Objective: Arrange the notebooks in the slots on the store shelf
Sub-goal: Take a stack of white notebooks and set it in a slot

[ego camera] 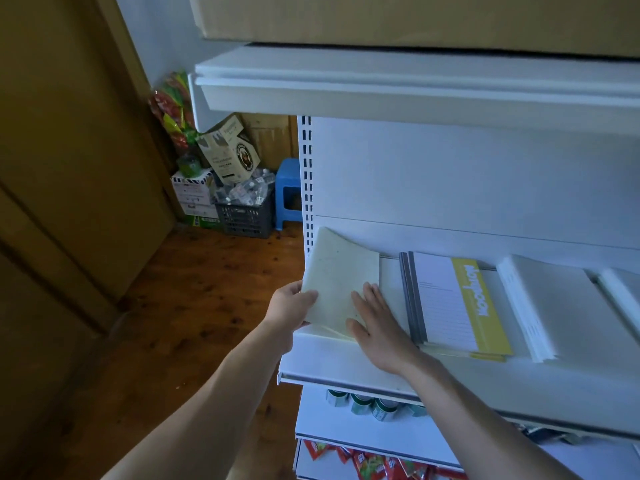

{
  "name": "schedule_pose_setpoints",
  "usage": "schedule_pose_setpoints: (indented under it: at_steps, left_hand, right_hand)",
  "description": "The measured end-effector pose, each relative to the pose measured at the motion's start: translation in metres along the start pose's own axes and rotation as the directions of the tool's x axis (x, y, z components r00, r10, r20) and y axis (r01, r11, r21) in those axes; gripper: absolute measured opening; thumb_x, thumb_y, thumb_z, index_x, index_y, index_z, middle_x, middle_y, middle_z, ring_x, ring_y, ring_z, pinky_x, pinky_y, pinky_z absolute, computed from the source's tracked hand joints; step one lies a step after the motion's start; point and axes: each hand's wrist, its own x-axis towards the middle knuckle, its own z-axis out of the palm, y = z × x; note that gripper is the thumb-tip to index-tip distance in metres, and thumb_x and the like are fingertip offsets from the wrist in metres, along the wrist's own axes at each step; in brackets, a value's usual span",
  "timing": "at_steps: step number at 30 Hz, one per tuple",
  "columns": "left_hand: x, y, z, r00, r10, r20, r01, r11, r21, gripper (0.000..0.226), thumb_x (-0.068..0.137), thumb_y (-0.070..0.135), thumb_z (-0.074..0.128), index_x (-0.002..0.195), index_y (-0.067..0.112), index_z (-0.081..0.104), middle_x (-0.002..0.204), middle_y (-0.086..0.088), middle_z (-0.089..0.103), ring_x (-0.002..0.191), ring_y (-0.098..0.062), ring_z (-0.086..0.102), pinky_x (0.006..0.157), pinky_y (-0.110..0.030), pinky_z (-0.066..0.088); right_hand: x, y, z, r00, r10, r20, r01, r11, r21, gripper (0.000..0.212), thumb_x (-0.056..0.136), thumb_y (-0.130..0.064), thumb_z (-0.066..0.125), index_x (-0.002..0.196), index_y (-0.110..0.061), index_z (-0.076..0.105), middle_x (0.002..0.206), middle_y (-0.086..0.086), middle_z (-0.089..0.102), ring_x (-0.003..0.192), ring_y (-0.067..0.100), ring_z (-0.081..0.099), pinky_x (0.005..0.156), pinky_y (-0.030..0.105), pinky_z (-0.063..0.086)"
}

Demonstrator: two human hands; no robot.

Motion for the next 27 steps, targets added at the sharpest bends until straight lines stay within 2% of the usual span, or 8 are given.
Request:
schedule_pose_setpoints:
  at_steps: [3, 6, 9, 12, 16, 19, 24, 27]
  left_hand:
    - [-0.006, -0.003, -0.010, 0.999, 0.052, 0.014, -0.051, 0.992, -0.114, 0.017, 0.094, 0.013, 0.061, 0.110, 0.018, 0.063, 0.105, -0.007, 0.066, 0.095, -0.025, 0.064, 0.071, -0.032, 0.059]
    - [-0.015, 0.001, -0.020, 0.989, 0.128, 0.076, -0.106, 0.964, -0.246, 0.022, 0.093, 0.012, 0.060, 0.115, 0.015, 0.063, 0.109, -0.012, 0.069, 0.099, -0.030, 0.065, 0.070, -0.032, 0.057]
    - [-0.024, 0.008, -0.027, 0.969, 0.192, 0.157, -0.121, 0.918, -0.377, 0.027, 0.091, 0.011, 0.060, 0.118, 0.013, 0.063, 0.111, -0.014, 0.069, 0.095, -0.028, 0.065, 0.074, -0.034, 0.056]
    - [-0.031, 0.014, -0.027, 0.955, 0.221, 0.197, -0.126, 0.905, -0.406, 0.030, 0.087, 0.009, 0.064, 0.117, 0.011, 0.061, 0.111, -0.015, 0.069, 0.094, -0.028, 0.065, 0.080, -0.038, 0.057]
    - [-0.043, 0.021, -0.007, 0.942, 0.251, 0.221, -0.168, 0.926, -0.339, 0.036, 0.081, 0.003, 0.071, 0.113, 0.010, 0.054, 0.103, -0.012, 0.069, 0.088, -0.027, 0.067, 0.068, -0.034, 0.057]
    - [-0.051, 0.019, 0.023, 0.920, 0.255, 0.298, -0.163, 0.940, -0.300, 0.044, 0.081, 0.007, 0.073, 0.119, 0.012, 0.051, 0.108, -0.014, 0.066, 0.094, -0.030, 0.066, 0.076, -0.038, 0.059]
    - [-0.064, 0.013, 0.089, 0.864, 0.256, 0.434, -0.165, 0.958, -0.236, 0.023, 0.098, 0.028, 0.052, 0.118, 0.020, 0.061, 0.112, -0.008, 0.070, 0.098, -0.025, 0.065, 0.085, -0.047, 0.054]
    - [-0.068, 0.007, 0.138, 0.866, 0.344, 0.364, -0.316, 0.939, -0.134, 0.020, 0.096, 0.026, 0.057, 0.114, 0.020, 0.061, 0.107, -0.006, 0.070, 0.094, -0.024, 0.066, 0.071, -0.039, 0.057]
  right_hand:
    - [0.001, -0.002, -0.002, 0.981, 0.021, -0.192, 0.020, 0.978, 0.207, 0.058, 0.101, -0.026, 0.045, 0.152, -0.014, 0.019, 0.162, -0.003, 0.006, 0.147, 0.005, -0.002, 0.111, 0.015, -0.001]
    - [0.006, -0.009, -0.007, 0.922, 0.165, -0.350, 0.015, 0.890, 0.456, 0.067, 0.092, -0.032, 0.060, 0.149, -0.017, 0.029, 0.150, -0.010, 0.032, 0.140, 0.006, 0.026, 0.114, 0.021, 0.017]
    - [0.007, -0.019, -0.020, 0.949, 0.253, -0.186, 0.020, 0.542, 0.840, 0.045, 0.087, -0.034, 0.066, 0.129, -0.024, 0.053, 0.126, -0.006, 0.063, 0.112, 0.009, 0.061, 0.088, 0.029, 0.051]
    - [-0.002, -0.029, -0.035, 0.969, 0.224, -0.109, 0.032, 0.323, 0.946, 0.022, 0.090, -0.020, 0.063, 0.111, -0.017, 0.064, 0.104, 0.004, 0.073, 0.088, 0.018, 0.069, 0.069, 0.028, 0.051]
    - [-0.021, -0.022, -0.048, 0.898, 0.355, -0.261, 0.140, 0.331, 0.933, 0.013, 0.087, -0.009, 0.064, 0.099, -0.015, 0.064, 0.095, 0.003, 0.073, 0.088, 0.021, 0.067, 0.069, 0.028, 0.047]
    - [-0.044, 0.002, -0.057, 0.847, 0.435, -0.305, 0.152, 0.351, 0.924, 0.009, 0.090, -0.010, 0.062, 0.088, -0.018, 0.061, 0.084, -0.013, 0.067, 0.082, 0.006, 0.064, 0.076, 0.030, 0.046]
    - [-0.083, 0.060, -0.083, 0.784, 0.530, -0.322, 0.128, 0.370, 0.920, 0.067, 0.084, -0.031, 0.070, 0.143, -0.020, 0.041, 0.139, -0.010, 0.047, 0.125, 0.014, 0.046, 0.094, 0.035, 0.031]
    - [-0.108, 0.092, -0.104, 0.768, 0.533, -0.355, 0.131, 0.412, 0.902, 0.049, 0.089, -0.028, 0.065, 0.135, -0.022, 0.049, 0.131, -0.008, 0.055, 0.117, 0.014, 0.054, 0.094, 0.034, 0.039]
